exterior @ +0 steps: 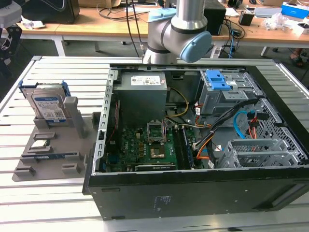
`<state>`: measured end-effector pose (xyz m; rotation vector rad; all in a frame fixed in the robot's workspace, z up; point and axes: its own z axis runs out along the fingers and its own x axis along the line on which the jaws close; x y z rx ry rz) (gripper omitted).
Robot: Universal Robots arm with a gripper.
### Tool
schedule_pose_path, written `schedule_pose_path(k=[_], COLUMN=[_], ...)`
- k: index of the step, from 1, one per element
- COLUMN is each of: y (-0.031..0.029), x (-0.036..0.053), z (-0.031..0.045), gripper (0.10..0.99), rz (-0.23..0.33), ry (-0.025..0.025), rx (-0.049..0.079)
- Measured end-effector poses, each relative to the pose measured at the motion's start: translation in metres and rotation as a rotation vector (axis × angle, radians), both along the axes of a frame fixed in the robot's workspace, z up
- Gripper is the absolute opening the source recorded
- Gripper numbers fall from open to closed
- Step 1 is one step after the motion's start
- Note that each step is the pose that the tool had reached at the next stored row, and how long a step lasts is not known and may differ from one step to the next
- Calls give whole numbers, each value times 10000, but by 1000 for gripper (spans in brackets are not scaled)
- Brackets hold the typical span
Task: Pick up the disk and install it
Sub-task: 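Pick up the disk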
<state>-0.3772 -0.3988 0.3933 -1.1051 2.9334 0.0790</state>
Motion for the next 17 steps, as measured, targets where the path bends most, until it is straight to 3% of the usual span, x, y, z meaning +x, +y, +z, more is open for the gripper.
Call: schedule_pose_path(k=[17], y=[0], x=[0], z=[0], gripper=[106], rz=[1727], ry=[-1], rx=[0])
